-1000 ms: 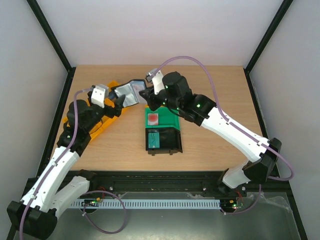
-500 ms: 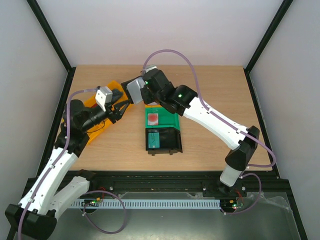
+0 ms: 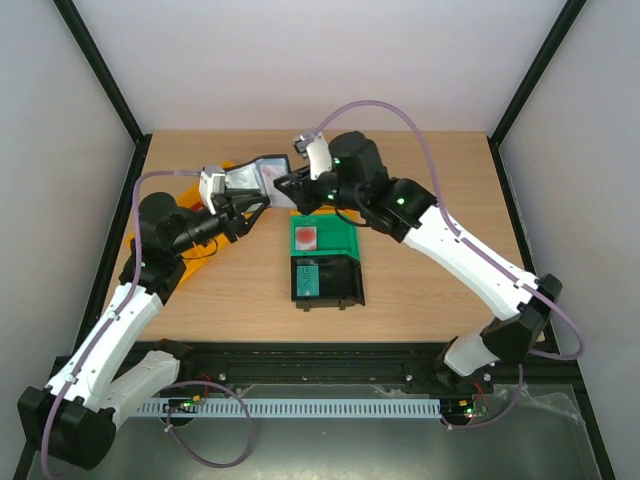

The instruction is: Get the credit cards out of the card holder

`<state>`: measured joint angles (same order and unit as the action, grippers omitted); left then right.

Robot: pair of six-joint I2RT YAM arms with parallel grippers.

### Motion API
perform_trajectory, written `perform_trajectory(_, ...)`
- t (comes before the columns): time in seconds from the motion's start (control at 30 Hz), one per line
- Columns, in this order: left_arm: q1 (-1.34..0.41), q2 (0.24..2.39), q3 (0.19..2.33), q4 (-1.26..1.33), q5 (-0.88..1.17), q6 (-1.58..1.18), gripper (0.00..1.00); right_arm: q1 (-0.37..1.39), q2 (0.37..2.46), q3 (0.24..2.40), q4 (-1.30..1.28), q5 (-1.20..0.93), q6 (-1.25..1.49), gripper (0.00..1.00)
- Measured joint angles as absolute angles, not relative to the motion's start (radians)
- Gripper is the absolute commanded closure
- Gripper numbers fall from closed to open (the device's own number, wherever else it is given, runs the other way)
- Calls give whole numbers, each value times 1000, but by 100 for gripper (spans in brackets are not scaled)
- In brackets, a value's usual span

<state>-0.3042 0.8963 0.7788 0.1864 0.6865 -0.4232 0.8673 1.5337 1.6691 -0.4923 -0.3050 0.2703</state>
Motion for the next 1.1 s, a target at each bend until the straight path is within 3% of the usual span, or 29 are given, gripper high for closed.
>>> perform_trajectory(0.33,-281,838,791,219,794,-446,54,813,1438,1539,-267,-633,273,98)
perform_trajectory(0.53,-280,808,791,227,826,-437,50,799,1398,1449,-135,-722,305,98)
perform_trajectory(0.67,-274,809,791,257,841,-439,58,799,1390,1415,-65,-719,332,98)
perform_trajectory(0.8,-274,824,799,290,830,-444,73,799,1384,1391,-11,-680,377,98)
perform_trajectory(1.1,-276,842,807,339,746,-446,83,806,1391,1383,58,-605,486,98)
